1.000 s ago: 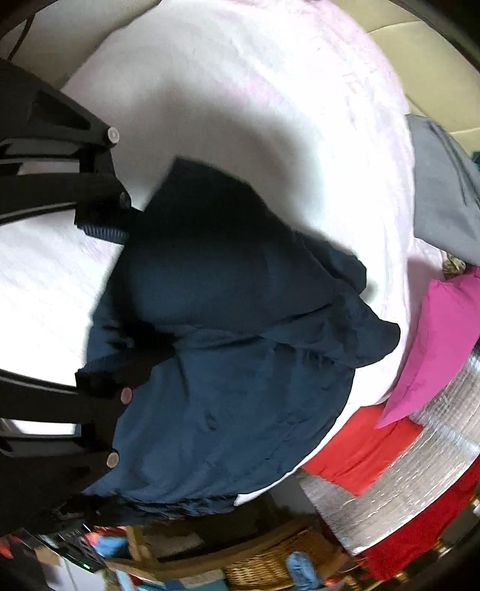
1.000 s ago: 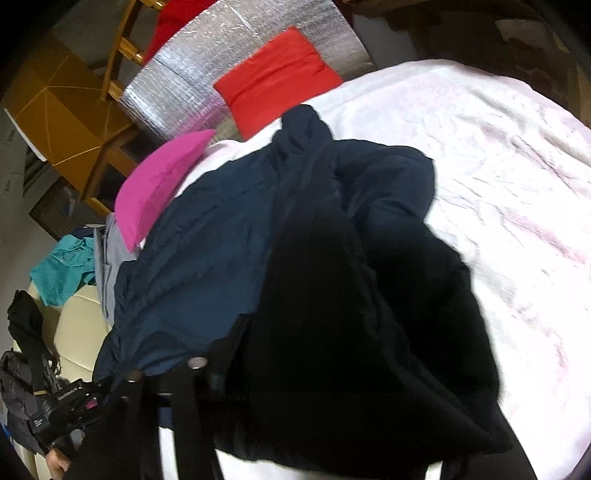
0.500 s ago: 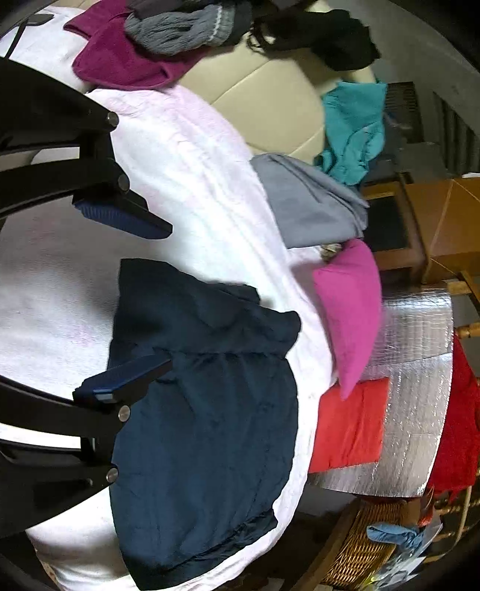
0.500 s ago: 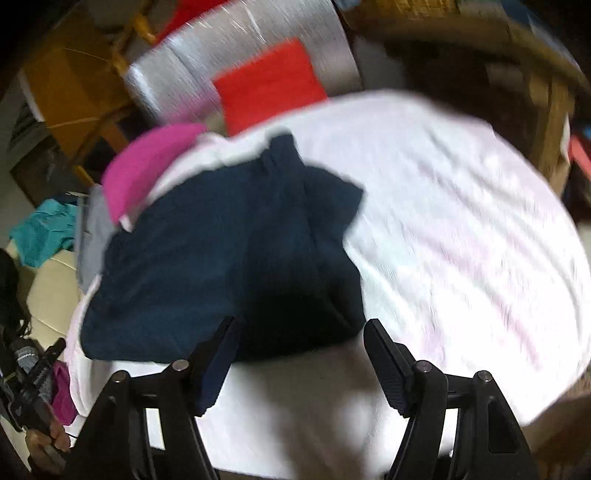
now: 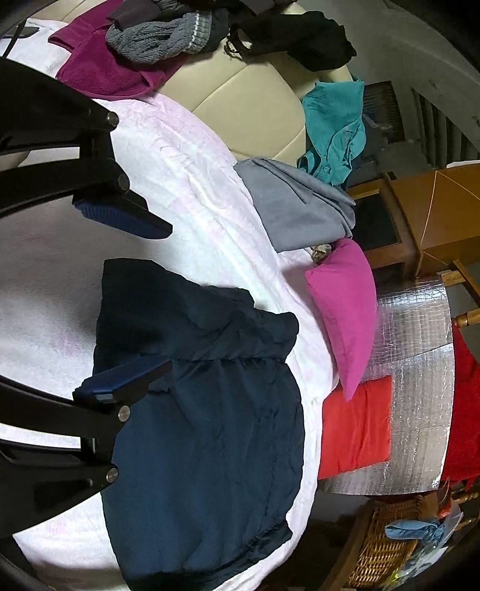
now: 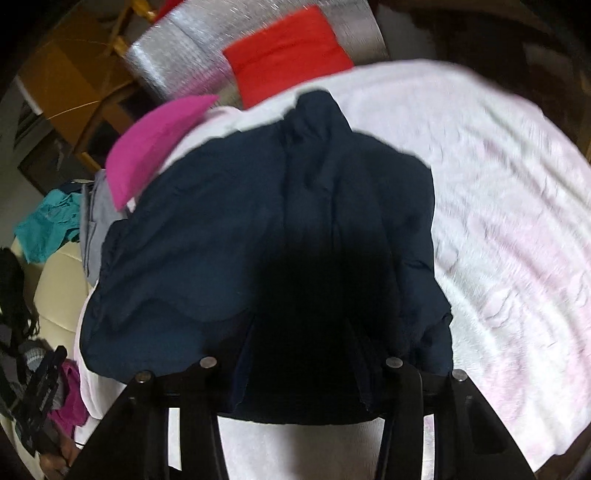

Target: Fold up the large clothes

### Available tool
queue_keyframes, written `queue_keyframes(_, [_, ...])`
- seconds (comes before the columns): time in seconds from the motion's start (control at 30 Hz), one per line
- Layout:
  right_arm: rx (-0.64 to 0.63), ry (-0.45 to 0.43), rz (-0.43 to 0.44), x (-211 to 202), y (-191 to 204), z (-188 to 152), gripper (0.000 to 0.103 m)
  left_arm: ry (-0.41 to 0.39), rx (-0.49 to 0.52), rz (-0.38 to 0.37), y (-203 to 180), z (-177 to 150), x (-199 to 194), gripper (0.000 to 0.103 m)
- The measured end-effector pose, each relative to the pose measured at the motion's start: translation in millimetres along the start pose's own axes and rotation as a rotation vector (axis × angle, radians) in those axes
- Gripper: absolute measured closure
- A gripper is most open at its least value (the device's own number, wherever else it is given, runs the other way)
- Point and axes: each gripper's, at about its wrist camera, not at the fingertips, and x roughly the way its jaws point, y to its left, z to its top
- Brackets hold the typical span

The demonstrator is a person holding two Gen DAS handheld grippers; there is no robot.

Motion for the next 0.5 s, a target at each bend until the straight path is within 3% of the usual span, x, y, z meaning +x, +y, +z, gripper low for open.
queue_keyframes(0.23, [-0.038, 0.006, -0.006, 16.6, 0.0, -3.3, 0.054, 0.024, 0.006, 0.019, 1.4, -5.1, 14.6, 0.037])
queue_keyframes(0.5, [-0.058, -0.013, 0.005, 6.0, 6.0, -8.8, 0.051, 0.039, -0.012, 0.026, 4.7, -6.1, 24.2, 0.037])
